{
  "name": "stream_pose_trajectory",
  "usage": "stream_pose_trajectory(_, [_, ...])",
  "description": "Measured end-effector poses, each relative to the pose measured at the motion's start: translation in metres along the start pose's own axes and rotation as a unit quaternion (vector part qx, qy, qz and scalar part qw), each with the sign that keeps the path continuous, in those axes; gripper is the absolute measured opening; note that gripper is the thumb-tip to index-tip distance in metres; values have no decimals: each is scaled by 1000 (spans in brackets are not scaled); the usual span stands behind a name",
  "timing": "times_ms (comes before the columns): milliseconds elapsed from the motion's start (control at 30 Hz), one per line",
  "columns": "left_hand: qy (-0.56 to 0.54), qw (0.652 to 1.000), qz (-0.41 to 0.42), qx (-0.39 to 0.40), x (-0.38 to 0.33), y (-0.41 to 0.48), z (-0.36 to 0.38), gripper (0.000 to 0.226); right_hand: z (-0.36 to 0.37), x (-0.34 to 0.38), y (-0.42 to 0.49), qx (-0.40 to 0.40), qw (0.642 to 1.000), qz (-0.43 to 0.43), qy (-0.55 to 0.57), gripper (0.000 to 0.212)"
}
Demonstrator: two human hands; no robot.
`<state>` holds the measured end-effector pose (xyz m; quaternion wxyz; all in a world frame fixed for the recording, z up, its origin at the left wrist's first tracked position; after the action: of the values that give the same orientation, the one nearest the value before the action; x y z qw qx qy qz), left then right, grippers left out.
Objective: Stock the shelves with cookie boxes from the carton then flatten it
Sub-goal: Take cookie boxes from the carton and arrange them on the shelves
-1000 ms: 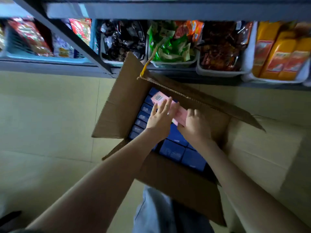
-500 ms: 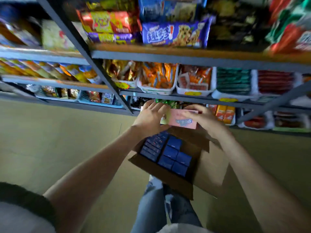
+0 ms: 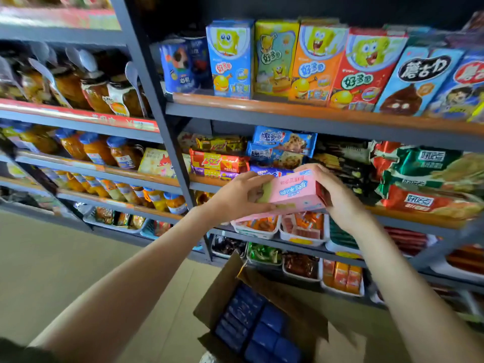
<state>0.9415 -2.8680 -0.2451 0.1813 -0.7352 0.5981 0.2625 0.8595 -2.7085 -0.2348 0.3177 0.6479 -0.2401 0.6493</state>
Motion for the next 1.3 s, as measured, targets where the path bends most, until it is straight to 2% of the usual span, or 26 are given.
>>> stream_pose_trajectory(133, [-130, 989, -25, 60, 9, 10, -39, 55, 27, 41, 25, 7, 996, -85, 10, 47])
stream_pose_trajectory(267, [-249, 960, -72, 106, 21, 22, -77, 28, 56, 76, 59, 18, 990, -140, -1, 110])
stream_pose_trajectory(300, [-259, 953, -94, 122, 27, 27, -88, 29, 62, 84, 69, 8, 988, -153, -17, 115])
stream_pose_trajectory(333, [-272, 946, -114, 137, 33, 32, -99, 35, 67, 88, 80, 4, 988, -155, -21, 109])
stream_pose_trajectory(400, [-283, 934, -145, 161, 44, 43, -118, 45, 77, 92, 95, 2, 987, -158, -22, 80])
stream_pose_trajectory(467, [-276, 933, -152, 176, 49, 53, -135, 42, 80, 93, 105, -32, 985, -163, -39, 61])
stream_pose_trajectory(533, [-274, 933, -142, 185, 47, 62, -148, 38, 85, 100, 115, -82, 981, -176, -13, 49])
stream_pose_trajectory(600, [-245, 949, -104, 167, 41, 73, -161, 45, 87, 107, 120, -127, 975, -183, 9, 46])
stream_pose_trajectory(767, [-127, 987, -26, 97, 2, 82, -198, 52, 80, 123, 122, -183, 963, -199, 11, 46])
stream_pose_trajectory(833, [16, 998, 11, 61, -15, 83, -211, 61, 75, 132, 122, -209, 954, -212, 22, 43])
stream_pose_trajectory(867, [126, 992, 29, 6, -24, 83, -218, 71, 73, 138, 123, -222, 949, -219, 42, 36])
stream_pose_trajectory(933, [317, 932, 88, -151, -48, 80, -229, 92, 69, 150, 124, -236, 940, -231, 85, 28])
stream_pose_trajectory(967, [366, 893, 127, -230, -60, 78, -232, 93, 69, 157, 125, -235, 937, -236, 102, 27])
stream_pose_trajectory(1033, [378, 831, 191, -362, -80, 69, -243, 81, 70, 172, 128, -227, 933, -247, 129, 28])
stream_pose_trajectory(1067, [368, 814, 205, -401, -86, 68, -249, 75, 71, 181, 129, -228, 930, -252, 141, 28])
stream_pose_trajectory(1133, [356, 799, 206, -439, -97, 70, -259, 69, 69, 197, 131, -231, 924, -264, 151, 31])
stream_pose_trajectory(1300, [358, 790, 195, -458, -124, 75, -276, 66, 59, 229, 134, -230, 922, -283, 131, 40])
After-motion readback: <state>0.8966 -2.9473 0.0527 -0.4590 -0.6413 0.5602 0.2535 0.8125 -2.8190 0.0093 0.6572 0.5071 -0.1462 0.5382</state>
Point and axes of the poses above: each hand's wrist, its own y-axis towards the middle knuckle, its own z-axis out of the palm, x = y × z, the point moved 6 cm from there along y, towards the middle knuckle, and after that the axes turned 11 degrees about -z, right-handed, at the moved point
